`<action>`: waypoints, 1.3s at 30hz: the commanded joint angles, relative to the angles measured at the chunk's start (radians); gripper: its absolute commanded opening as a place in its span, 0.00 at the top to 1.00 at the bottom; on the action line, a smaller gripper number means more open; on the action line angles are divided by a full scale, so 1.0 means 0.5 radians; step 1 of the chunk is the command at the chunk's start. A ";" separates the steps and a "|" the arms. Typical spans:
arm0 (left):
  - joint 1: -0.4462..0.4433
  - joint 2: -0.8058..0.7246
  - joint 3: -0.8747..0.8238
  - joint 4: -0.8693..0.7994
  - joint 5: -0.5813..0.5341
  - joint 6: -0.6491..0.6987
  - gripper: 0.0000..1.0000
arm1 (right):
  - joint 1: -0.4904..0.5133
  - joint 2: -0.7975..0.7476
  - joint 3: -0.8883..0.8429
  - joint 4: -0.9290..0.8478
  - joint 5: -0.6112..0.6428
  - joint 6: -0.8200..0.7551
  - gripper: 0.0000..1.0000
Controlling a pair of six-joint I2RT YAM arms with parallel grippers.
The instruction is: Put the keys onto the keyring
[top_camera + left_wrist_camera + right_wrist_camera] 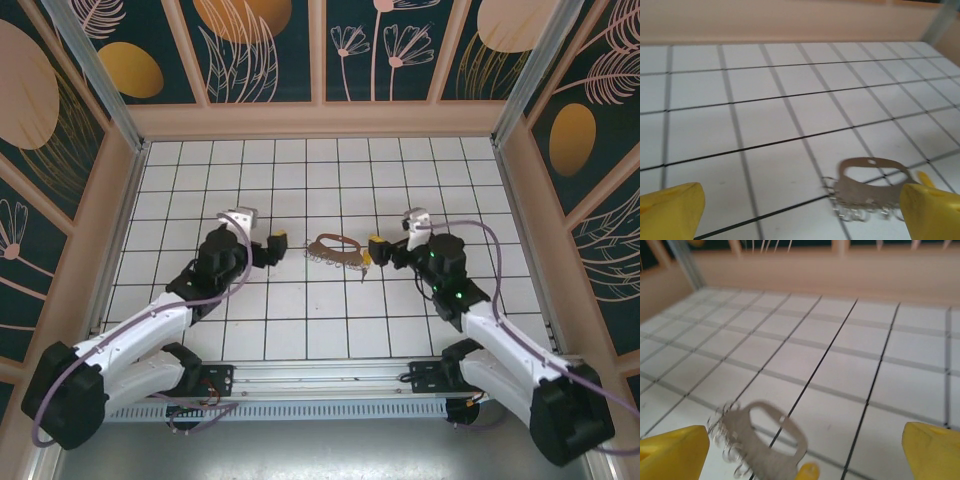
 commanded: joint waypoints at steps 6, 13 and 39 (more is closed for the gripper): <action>0.498 0.011 -0.089 0.225 -0.133 -0.233 0.01 | -0.271 -0.149 -0.383 0.595 0.287 -0.114 0.01; 0.590 -0.013 -0.218 0.419 -0.867 -0.023 0.01 | -0.747 0.337 -0.434 1.091 0.037 -0.038 0.01; 0.953 0.883 -0.529 2.019 -0.558 0.418 0.01 | -0.923 1.450 -0.222 1.887 0.195 0.046 0.01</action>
